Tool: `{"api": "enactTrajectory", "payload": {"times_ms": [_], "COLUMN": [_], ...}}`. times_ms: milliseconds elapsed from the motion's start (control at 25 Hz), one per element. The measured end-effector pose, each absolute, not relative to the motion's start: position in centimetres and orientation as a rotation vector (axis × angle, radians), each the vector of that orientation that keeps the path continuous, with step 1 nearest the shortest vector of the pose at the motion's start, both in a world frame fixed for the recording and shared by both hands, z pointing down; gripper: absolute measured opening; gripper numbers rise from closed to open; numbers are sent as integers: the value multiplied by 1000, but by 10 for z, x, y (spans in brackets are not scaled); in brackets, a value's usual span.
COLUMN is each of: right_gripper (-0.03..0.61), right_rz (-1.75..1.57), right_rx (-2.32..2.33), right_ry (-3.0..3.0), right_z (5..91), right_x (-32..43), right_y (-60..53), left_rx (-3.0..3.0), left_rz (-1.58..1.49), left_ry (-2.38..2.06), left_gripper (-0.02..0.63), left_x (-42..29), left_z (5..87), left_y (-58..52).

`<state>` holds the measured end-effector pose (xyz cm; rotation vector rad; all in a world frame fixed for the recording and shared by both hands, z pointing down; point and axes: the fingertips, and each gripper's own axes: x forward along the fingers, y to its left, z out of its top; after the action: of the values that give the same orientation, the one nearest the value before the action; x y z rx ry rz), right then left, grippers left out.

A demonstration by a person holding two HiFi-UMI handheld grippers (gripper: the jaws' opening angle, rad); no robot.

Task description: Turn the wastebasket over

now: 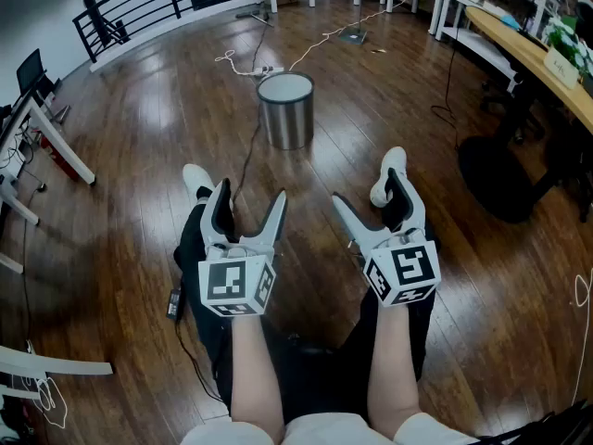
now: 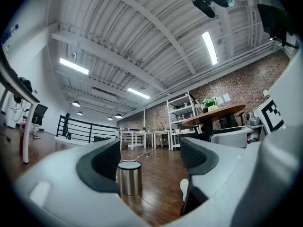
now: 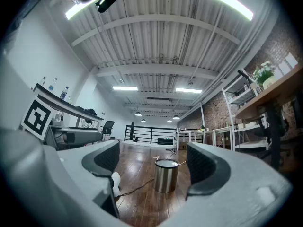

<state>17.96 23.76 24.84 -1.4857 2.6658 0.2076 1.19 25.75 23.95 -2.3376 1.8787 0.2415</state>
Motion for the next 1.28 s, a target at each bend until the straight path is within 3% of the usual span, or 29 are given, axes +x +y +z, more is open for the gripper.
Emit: {"api": "enactTrajectory", "payload": {"times_ms": [680, 1280], "right_gripper": [417, 383], "right_rz": [150, -13], "right_rx": [-1539, -1400], "right_ry": [2686, 2844], "right_z": [248, 286], "right_x": [143, 20], "right_y": [20, -177], "left_rx": [-2357, -2323], "left_rz": [214, 74], "left_ry": [1898, 2038], "left_gripper": [403, 350], "left_x": [-39, -125], "left_z": [238, 270], "left_y": [38, -157]}}
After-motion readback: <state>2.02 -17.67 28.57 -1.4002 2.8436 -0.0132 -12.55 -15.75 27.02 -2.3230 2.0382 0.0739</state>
